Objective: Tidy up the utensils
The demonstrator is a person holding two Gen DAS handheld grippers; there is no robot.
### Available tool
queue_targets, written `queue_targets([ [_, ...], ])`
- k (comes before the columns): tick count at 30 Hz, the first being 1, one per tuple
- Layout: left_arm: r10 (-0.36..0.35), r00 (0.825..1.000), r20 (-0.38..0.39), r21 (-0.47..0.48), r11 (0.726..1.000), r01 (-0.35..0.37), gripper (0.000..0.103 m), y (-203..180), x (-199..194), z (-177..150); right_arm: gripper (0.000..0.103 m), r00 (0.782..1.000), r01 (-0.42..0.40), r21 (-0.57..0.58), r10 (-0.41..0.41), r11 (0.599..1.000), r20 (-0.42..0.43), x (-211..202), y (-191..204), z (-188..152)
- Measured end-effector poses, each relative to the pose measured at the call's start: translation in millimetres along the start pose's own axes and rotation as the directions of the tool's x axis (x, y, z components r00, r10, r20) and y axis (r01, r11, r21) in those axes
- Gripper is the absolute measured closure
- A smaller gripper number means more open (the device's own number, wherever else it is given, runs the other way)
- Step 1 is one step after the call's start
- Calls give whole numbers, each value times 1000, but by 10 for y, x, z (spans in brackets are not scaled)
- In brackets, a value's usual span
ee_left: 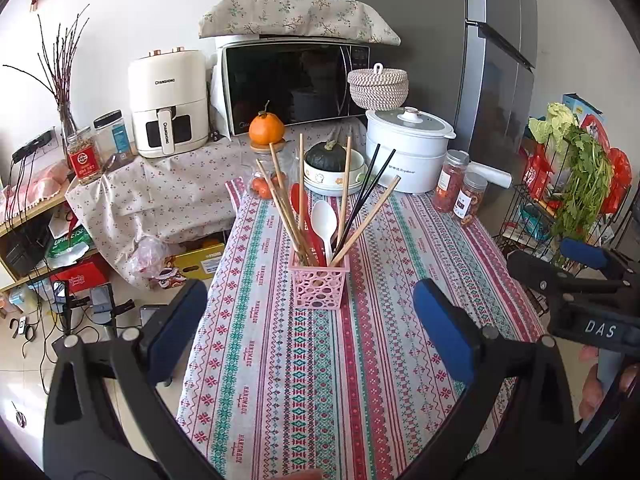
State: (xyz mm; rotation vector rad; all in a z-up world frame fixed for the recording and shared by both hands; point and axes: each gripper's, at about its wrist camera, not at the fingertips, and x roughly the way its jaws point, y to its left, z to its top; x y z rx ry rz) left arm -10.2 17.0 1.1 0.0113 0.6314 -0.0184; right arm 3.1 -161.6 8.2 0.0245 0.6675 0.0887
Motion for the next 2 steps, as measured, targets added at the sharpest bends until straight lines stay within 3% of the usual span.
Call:
queue_targets([
  [2, -1, 1000, 1, 2, 1000, 1, 1, 1, -1, -1, 0, 1000, 0, 0, 0, 1000, 1, 3, 0, 10],
])
